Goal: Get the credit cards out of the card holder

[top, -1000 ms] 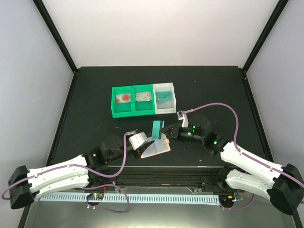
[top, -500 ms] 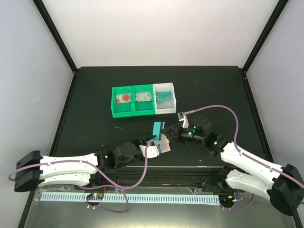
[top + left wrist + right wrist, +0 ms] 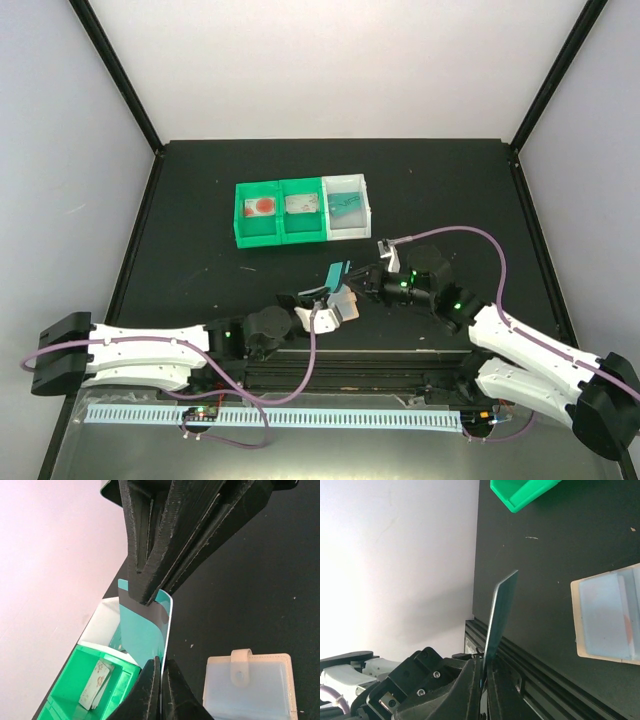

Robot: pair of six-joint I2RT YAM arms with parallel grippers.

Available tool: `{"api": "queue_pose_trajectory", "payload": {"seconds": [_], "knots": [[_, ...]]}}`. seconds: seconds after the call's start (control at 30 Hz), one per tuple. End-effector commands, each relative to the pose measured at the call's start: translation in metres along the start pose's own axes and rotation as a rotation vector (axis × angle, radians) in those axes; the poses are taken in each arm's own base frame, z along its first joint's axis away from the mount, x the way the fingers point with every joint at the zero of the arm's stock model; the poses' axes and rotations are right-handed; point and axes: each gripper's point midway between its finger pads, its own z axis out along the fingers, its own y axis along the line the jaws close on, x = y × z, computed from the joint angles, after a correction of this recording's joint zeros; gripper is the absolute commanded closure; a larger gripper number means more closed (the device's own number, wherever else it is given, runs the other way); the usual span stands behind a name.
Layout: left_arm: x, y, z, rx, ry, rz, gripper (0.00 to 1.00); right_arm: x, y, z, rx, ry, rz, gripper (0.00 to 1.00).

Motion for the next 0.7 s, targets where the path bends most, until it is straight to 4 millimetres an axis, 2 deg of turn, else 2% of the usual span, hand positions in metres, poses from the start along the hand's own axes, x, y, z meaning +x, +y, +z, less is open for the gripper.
{"api": "queue_pose_trajectory", "payload": {"seconds": [0.0,0.23,0.37,0.47,0.67], "knots": [[-0.006,0.012,-0.005,-0.041,-0.016,-0.082,0.98,0.004,0.015,-0.003,-0.066,0.015,-0.052,0.92],[0.003,0.013,-0.009,-0.035,0.019,-0.216,0.98,0.002,0.009,-0.011,-0.028,-0.023,-0.161,0.58],[0.001,0.009,-0.015,0.031,0.002,-0.325,0.98,0.003,0.014,-0.019,-0.028,-0.028,-0.295,0.46],[-0.003,0.014,-0.019,0.061,-0.029,-0.452,0.98,0.006,0.013,-0.023,-0.047,-0.035,-0.356,0.43],[-0.008,0.038,-0.029,0.136,-0.113,-0.756,0.98,0.010,0.010,-0.026,-0.116,-0.068,-0.390,0.43]]}}
